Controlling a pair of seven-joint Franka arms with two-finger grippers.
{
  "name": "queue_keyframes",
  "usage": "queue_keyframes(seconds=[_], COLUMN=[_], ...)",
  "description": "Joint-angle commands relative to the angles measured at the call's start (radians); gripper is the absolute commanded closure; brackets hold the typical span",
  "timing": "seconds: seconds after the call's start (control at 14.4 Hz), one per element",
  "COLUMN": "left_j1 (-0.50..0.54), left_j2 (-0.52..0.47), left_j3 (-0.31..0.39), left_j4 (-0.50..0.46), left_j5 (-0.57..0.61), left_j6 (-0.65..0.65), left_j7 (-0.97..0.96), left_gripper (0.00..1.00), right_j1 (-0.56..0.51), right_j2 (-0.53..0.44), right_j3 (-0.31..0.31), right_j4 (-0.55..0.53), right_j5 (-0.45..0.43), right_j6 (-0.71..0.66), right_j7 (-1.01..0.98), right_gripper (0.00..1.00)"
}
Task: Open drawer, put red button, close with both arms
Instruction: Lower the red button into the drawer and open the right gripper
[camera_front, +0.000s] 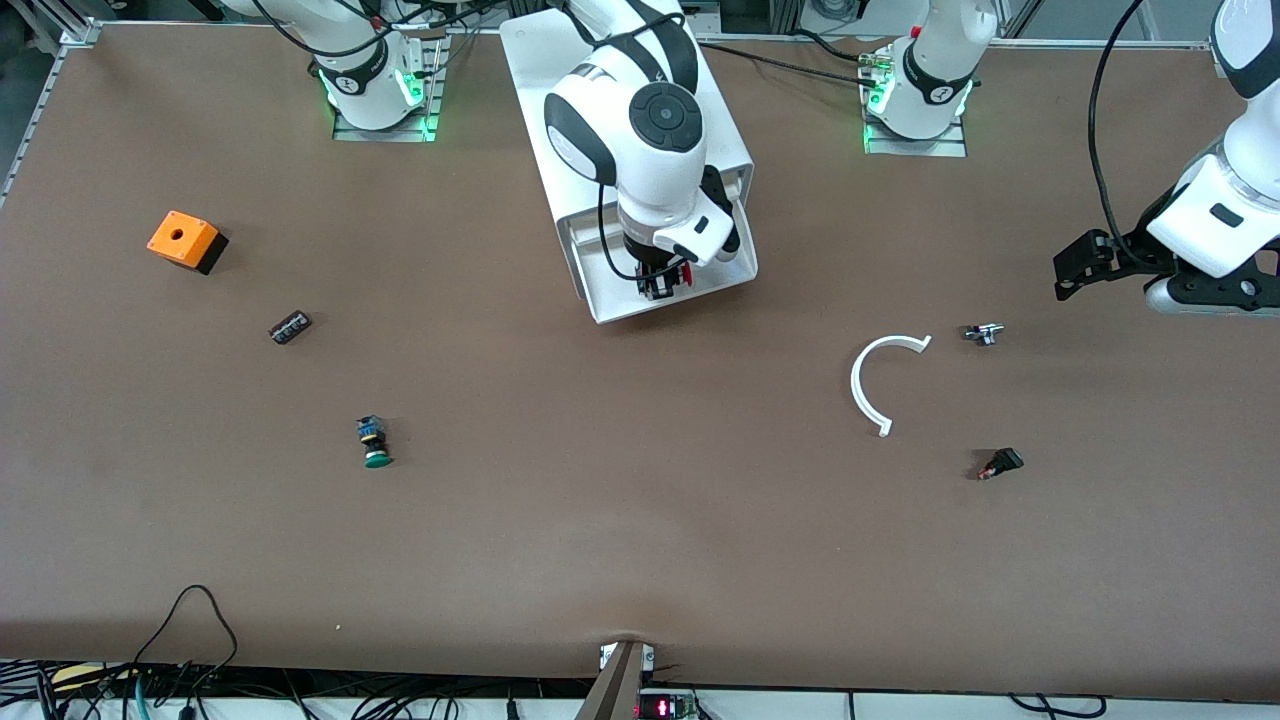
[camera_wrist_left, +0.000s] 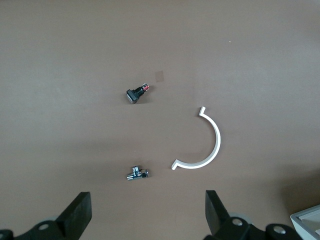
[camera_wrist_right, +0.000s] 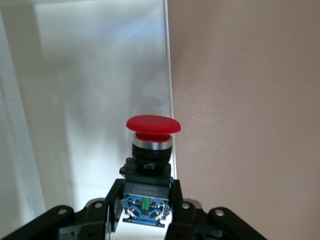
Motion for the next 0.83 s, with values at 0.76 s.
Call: queue_keyframes(seconds=[0.76], left_j1=[-0.001], left_j2=[-0.010], left_j3=[0.004], left_j4=[-0.006], left_j5=[-0.008], left_j6=[0.007], left_j7=[0.022], left_gripper=[0.00], right_j1=[0.017], right_j2=[0.011], right_j3=[-0.006], right_j4=[-0.036], right_j5=[0.030], right_j6=[0.012], right_j7=[0.009], right_gripper=[0.49])
